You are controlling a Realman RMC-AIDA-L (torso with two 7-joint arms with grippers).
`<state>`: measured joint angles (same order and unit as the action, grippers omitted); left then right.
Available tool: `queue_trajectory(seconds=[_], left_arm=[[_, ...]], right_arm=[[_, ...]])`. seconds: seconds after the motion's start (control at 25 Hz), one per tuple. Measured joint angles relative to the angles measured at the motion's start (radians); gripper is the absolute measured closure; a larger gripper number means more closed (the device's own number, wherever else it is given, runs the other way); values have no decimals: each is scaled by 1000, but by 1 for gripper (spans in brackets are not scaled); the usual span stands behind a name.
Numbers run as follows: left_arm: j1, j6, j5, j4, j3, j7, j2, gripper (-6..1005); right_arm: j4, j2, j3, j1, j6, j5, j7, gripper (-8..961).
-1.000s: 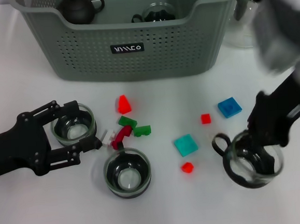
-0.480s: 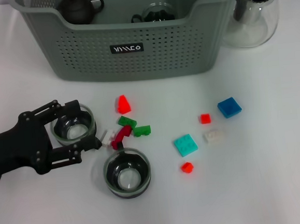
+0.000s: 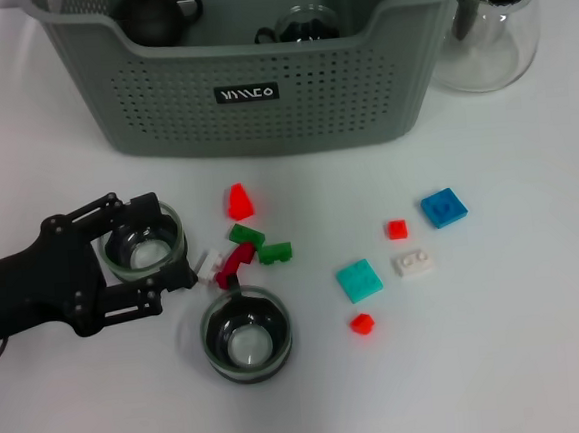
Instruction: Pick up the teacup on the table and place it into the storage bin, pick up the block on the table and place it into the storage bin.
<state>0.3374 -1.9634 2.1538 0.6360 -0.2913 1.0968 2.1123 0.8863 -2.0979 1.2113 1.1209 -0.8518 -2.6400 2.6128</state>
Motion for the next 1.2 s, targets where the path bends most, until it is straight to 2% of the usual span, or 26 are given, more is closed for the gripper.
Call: queue_trajectory(seconds=[0.16,0.32,0.68,1.0,1.16,1.2], left_arm=[[0,0,0,-1,0,0,0,125],[0,-2,0,-3,0,0,0,125],[1,-1,0,-4,0,0,2,124],[2,0,0,-4,0,0,2,125],[2,0,0,-4,0,0,2,125],[1,0,0,-4,0,0,2,125]], right_arm=[[-321,5,0,149,126,-76,11,893],[-433,1,8,180,171,-113,13,893],[-473,9,14,160,162,-130,13,891],[-473,8,15,160,144,-157,15,890],[-417,8,-1,132,138,-147,15,889],[-374,7,-9,111,134,-137,13,852]])
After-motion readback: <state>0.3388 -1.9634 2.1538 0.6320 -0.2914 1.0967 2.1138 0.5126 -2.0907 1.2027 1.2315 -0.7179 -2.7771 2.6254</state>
